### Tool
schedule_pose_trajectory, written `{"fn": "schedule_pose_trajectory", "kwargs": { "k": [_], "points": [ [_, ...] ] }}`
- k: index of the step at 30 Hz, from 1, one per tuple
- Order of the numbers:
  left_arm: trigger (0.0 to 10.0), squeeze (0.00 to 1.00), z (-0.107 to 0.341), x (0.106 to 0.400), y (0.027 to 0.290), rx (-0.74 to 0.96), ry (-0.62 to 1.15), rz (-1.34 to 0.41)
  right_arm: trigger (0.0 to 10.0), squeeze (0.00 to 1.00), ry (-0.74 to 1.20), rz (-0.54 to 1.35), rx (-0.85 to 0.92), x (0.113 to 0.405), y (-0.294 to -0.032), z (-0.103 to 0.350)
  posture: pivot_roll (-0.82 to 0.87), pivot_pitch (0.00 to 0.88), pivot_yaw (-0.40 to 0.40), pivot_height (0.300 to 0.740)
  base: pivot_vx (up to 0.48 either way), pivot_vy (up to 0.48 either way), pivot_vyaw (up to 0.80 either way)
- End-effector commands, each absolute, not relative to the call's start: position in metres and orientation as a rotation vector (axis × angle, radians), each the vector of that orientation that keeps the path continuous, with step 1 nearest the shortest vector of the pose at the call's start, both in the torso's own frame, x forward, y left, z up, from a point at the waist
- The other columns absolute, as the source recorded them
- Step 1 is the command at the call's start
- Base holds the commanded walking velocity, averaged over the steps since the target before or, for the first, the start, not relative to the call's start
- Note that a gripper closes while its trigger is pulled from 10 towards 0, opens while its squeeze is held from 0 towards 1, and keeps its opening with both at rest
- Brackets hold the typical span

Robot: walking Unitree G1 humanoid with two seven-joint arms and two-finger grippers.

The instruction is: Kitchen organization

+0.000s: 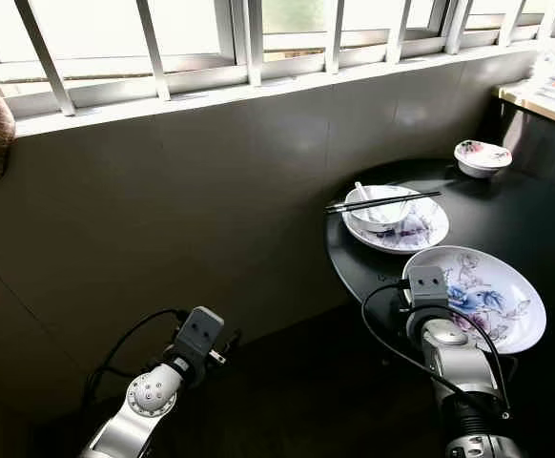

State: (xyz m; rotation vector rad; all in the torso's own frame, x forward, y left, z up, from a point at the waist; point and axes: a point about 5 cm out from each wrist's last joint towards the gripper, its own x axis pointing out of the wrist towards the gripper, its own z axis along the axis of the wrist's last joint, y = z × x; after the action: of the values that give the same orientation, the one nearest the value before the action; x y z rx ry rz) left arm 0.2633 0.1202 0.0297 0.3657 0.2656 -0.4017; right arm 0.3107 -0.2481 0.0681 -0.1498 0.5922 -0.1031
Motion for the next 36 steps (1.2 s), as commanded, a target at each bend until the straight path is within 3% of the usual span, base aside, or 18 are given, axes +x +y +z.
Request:
{"fn": "schedule_pose_trajectory", "kwargs": {
  "k": [1, 3, 4, 5, 8, 25, 36],
  "points": [
    [10.0, 0.0, 0.029, 0.263, 0.121, 0.354, 0.265, -0.402, 9.8, 0.0, 0.642, -0.052, -0.176, 0.307, -0.246, 0.062, -0.03, 0.0, -0.005, 0.74, 0.0, 0.0, 0.0],
    [10.0, 0.0, 0.029, 0.263, 0.121, 0.354, 0.265, -0.402, 9.8, 0.0, 0.646, -0.043, -0.178, 0.306, -0.245, 0.062, -0.03, 0.0, -0.005, 0.74, 0.0, 0.0, 0.0],
    [10.0, 0.0, 0.03, 0.263, 0.121, 0.353, 0.265, -0.403, 3.4, 0.0, 0.648, -0.039, -0.178, 0.305, -0.245, 0.061, -0.04, 0.0, -0.005, 0.74, 0.0, 0.0, 0.0],
    [10.0, 0.0, 0.03, 0.263, 0.121, 0.352, 0.265, -0.403, 3.4, 0.0, 0.649, -0.04, -0.177, 0.305, -0.245, 0.061, -0.04, 0.0, -0.005, 0.74, 0.0, 0.0, 0.0],
    [10.0, 0.0, 0.03, 0.263, 0.122, 0.351, 0.265, -0.402, 0.0, 0.0, 0.652, -0.047, -0.181, 0.305, -0.246, 0.061, -0.04, 0.0, -0.004, 0.74, 0.0, 0.0, 0.0],
    [10.0, 0.0, 0.03, 0.265, 0.122, 0.335, 0.266, -0.399, 0.0, 0.0, 0.545, -0.15, -0.406, 0.306, -0.248, 0.069, -0.03, 0.0, -0.007, 0.74, 0.0, 0.0, 0.0],
    [10.0, 0.0, 0.03, 0.265, 0.121, 0.322, 0.266, -0.4, 0.0, 0.0, 0.356, -0.223, -0.709, 0.313, -0.254, 0.093, -0.03, 0.0, -0.008, 0.74, 0.0, 0.0, 0.0]
  ]
}}
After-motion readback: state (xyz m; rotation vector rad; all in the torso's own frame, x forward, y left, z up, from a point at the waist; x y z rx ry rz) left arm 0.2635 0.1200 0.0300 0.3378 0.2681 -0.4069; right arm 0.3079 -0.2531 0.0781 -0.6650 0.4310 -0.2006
